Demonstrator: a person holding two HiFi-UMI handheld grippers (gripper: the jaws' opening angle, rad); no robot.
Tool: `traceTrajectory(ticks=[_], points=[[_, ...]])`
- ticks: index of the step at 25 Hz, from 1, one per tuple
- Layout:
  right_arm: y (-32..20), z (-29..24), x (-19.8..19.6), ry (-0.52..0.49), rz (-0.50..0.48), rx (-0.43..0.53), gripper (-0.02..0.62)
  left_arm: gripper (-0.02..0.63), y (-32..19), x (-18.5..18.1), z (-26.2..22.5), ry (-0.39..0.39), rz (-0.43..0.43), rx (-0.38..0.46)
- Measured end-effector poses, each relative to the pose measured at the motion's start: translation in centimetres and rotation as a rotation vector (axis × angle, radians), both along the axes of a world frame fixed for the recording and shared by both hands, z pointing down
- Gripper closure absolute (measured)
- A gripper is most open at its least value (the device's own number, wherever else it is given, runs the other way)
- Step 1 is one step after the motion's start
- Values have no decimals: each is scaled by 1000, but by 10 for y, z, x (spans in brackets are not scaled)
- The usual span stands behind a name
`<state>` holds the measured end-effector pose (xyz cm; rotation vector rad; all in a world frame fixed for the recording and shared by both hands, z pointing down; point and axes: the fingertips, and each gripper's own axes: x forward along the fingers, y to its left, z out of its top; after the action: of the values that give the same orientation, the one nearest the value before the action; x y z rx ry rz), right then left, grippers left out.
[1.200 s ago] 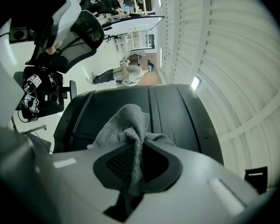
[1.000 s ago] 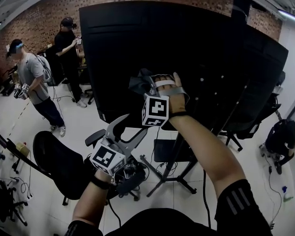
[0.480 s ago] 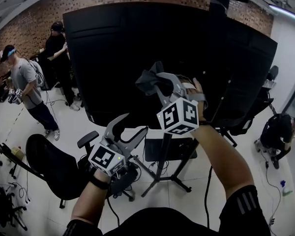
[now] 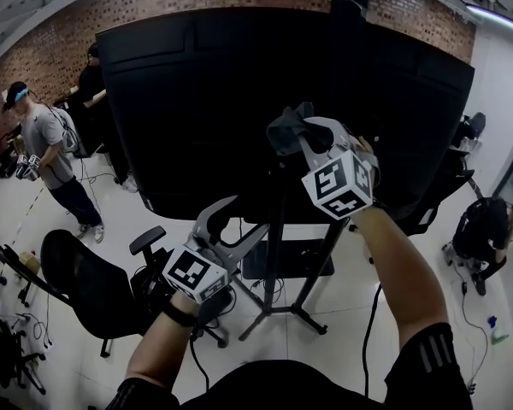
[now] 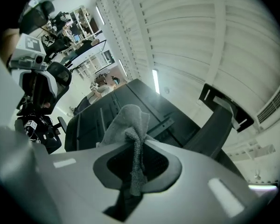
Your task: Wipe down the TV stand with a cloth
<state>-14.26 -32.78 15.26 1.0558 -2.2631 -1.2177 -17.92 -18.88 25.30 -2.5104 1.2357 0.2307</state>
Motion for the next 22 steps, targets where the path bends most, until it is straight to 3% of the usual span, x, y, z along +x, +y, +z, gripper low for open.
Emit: traceTrajectory(ticks=[15, 22], points=[[-22, 103, -4, -45, -87, -282, 566, 310, -14, 6, 52, 5, -70, -111], [-21, 145, -8, -58, -98, -356, 565, 310, -22, 3, 75, 22, -70, -159]])
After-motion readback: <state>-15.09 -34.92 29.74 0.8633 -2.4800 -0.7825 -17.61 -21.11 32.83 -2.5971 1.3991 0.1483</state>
